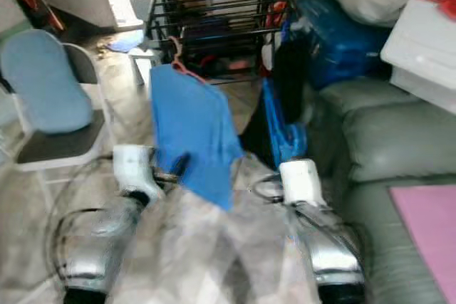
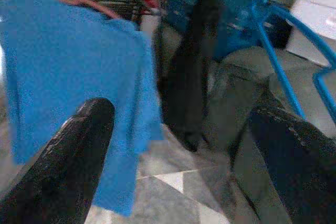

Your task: Hang hanger

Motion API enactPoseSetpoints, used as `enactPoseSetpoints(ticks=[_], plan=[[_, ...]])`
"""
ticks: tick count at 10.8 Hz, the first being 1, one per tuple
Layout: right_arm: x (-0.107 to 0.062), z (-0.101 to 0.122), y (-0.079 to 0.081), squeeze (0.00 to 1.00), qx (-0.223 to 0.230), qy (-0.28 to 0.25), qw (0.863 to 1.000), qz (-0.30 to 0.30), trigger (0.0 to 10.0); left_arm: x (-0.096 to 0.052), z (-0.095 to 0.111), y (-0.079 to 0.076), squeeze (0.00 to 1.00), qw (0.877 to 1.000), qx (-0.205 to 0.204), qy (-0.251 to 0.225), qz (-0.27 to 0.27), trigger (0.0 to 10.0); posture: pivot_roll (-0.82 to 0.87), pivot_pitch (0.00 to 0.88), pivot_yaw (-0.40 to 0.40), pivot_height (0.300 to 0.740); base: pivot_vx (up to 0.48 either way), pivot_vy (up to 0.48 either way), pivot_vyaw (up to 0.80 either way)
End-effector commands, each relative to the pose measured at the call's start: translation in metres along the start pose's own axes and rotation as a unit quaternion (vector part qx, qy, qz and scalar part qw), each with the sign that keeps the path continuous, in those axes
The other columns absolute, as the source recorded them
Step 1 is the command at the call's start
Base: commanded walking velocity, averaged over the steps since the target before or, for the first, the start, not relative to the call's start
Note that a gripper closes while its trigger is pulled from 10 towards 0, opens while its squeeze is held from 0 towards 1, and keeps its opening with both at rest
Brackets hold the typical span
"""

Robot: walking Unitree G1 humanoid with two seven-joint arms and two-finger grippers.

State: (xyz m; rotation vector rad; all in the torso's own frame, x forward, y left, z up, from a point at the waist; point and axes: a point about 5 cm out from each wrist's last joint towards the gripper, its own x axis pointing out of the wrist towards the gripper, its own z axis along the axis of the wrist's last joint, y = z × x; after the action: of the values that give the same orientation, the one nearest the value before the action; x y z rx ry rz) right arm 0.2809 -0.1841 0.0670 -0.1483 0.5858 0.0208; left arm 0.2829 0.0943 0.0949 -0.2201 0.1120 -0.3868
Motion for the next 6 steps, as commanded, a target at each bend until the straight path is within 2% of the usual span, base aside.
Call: enactPoseSetpoints(ticks=[1, 6], plan=[[-0.0004, 0.007, 0.0125, 0.0, 0.002, -0.015, 1.0, 0.018, 10.0, -0.004, 0.0022, 0.0114, 0.0, 1.0, 0.006, 0.0, 0.017, 10.0, -0.17, 0.0, 0.072, 0.74, 0.322, 0.356, 0.0], [0.0015, 0.0071, 0.0147, 0.0, -0.012, -0.016, 1.0, 0.022, 10.0, -0.003, 0.0019, 0.008, 0.0, 1.0, 0.007, -0.001, -0.001, 10.0, -0.17, 0.0, 0.072, 0.74, 0.31, 0.366, 0.0]])
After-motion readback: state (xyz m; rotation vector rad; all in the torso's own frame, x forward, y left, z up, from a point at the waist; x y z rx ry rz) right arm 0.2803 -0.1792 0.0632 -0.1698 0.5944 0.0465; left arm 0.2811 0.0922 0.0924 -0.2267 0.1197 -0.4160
